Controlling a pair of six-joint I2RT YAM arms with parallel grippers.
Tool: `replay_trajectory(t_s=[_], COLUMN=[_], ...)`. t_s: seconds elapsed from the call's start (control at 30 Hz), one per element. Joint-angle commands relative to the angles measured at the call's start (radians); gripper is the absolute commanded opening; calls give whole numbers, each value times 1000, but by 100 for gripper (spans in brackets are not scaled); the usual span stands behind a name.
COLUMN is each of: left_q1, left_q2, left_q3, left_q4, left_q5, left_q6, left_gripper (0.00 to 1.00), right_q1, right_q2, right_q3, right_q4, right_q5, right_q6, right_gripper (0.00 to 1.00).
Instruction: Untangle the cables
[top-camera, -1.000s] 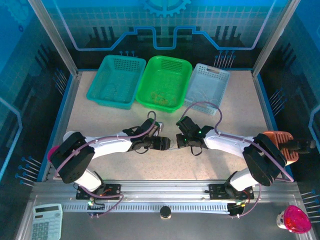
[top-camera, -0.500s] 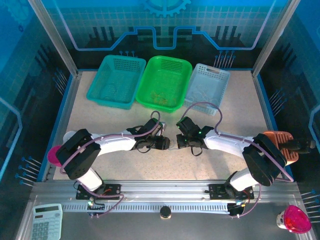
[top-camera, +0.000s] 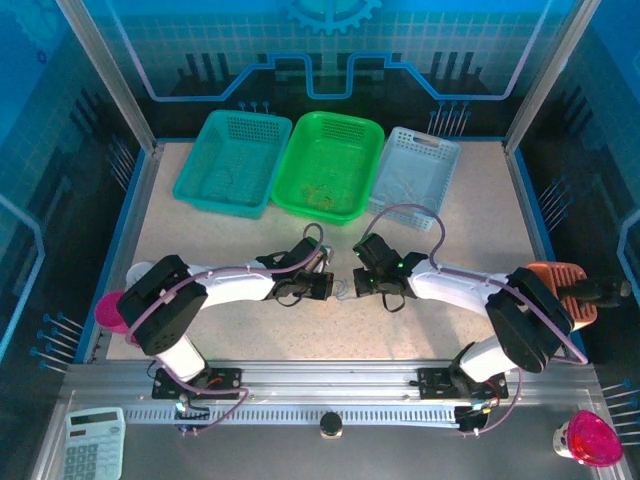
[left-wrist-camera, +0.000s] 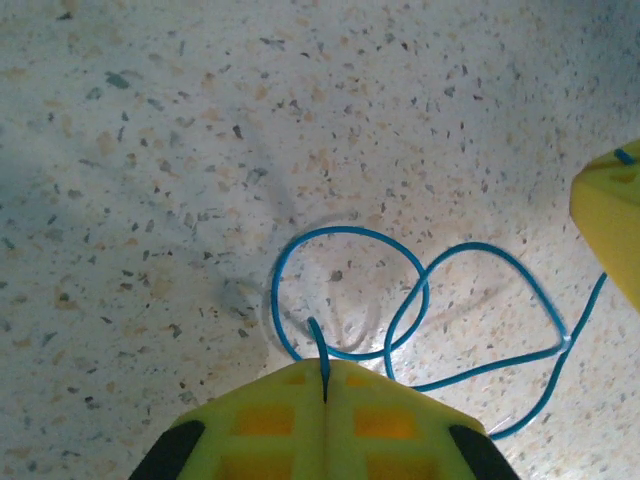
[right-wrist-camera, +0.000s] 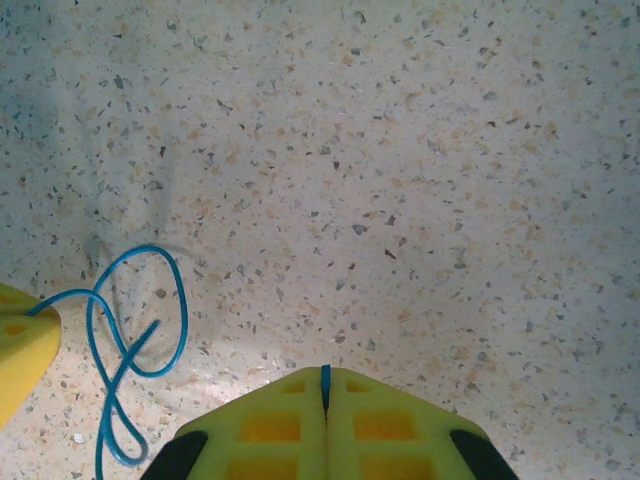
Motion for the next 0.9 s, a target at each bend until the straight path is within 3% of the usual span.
replay_trajectory(t_s=[0.0, 0.37, 0.63, 0.87], left_q1=[-5, 120, 273, 331], left_q2=[-89, -406, -492, -521], left_q3=[49, 209, 318, 386], left_q4=[-44, -215, -236, -216], left_q5=[-42, -73, -8, -52], left_q6=[35, 105, 96, 95], left_gripper=[0, 0, 0, 0], right_q1=[-24, -156, -200, -207], right_q2=[-54, -170, -196, -170], right_q3=[-16, -87, -128, -147], right_q4=[-14, -33, -21, -1], right_q5=[12, -7, -27, -36], right_q6=[2, -26, -20, -8], right_gripper=[0, 0, 0, 0])
